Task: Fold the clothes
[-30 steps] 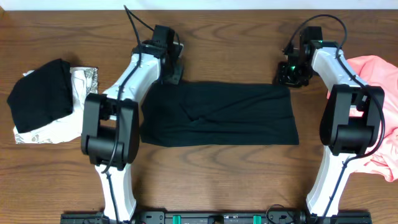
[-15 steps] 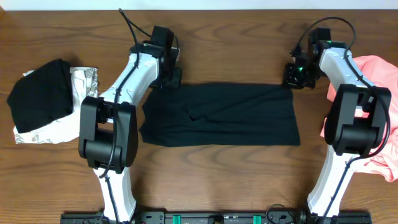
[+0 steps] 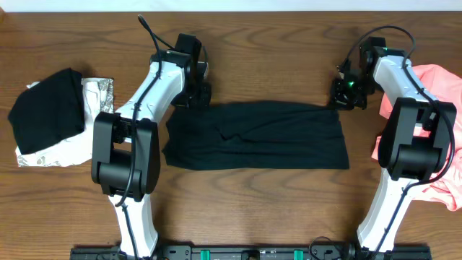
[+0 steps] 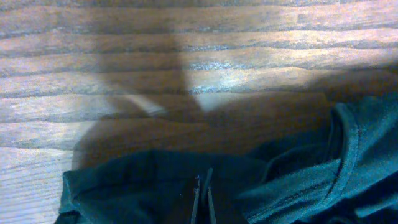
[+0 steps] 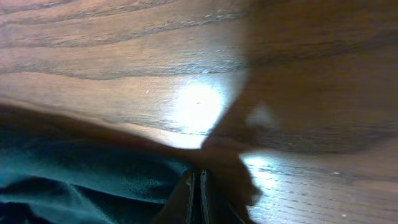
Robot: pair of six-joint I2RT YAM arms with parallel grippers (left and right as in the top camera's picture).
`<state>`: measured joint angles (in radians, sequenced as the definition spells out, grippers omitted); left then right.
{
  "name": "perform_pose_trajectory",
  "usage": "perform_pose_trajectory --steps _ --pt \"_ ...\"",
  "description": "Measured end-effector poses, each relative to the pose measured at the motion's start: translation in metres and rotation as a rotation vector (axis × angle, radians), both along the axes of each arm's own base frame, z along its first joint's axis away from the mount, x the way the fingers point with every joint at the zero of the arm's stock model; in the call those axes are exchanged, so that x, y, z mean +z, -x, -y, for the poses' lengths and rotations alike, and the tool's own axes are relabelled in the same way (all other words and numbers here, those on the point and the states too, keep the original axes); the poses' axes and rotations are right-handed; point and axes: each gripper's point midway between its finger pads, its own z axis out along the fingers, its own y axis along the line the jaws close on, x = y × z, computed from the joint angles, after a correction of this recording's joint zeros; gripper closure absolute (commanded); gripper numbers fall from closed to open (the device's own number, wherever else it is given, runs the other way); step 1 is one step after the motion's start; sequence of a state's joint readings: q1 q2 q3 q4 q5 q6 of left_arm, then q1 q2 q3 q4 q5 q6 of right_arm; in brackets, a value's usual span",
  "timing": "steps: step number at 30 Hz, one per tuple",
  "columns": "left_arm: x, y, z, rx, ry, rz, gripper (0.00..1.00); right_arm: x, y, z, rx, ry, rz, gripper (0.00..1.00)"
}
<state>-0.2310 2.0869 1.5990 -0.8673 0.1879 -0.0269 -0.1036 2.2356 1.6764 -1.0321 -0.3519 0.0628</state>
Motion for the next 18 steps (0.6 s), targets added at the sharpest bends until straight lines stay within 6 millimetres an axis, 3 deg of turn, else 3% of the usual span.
perform_pose_trajectory --steps 6,12,18 --pt "0.000 0.005 0.000 -0.001 0.004 -0.022 0.94 0.007 -0.002 -0.002 0.001 -0.015 0.019 0.98" --pt "-0.001 0.013 0.000 0.000 0.002 -0.056 0.94 0.029 -0.006 0.007 -0.016 -0.007 0.068 0.98" --pt "-0.001 0.020 -0.002 0.006 -0.003 -0.084 0.94 0.033 0.002 0.016 -0.041 -0.009 0.041 0.97"
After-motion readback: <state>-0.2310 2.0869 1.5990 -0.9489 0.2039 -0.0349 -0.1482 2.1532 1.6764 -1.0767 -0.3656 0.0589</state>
